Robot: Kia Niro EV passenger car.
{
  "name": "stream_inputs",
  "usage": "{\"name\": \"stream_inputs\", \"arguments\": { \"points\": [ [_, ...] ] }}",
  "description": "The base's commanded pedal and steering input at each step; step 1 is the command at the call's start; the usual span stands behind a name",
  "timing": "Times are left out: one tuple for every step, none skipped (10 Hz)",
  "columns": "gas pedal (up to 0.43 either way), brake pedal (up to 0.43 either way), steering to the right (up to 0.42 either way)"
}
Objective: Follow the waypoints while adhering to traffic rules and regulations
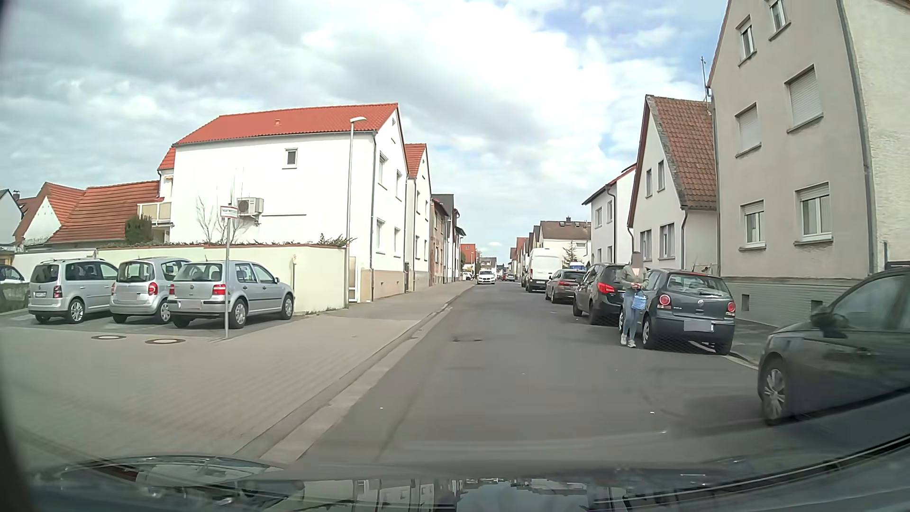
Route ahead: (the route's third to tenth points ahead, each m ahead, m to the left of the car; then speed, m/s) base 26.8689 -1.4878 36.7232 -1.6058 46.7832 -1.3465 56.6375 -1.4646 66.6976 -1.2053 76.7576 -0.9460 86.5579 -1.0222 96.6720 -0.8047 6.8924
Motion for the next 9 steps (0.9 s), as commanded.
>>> {"name": "stream_inputs", "arguments": {
  "points": [
    [0.13,0.0,0.017],
    [0.13,0.0,0.017],
    [0.13,0.0,0.013],
    [0.13,0.0,0.01],
    [0.13,0.0,0.01],
    [0.13,0.0,0.01],
    [0.13,0.0,0.01],
    [0.13,0.0,0.009],
    [0.13,0.0,0.006]
  ]
}}
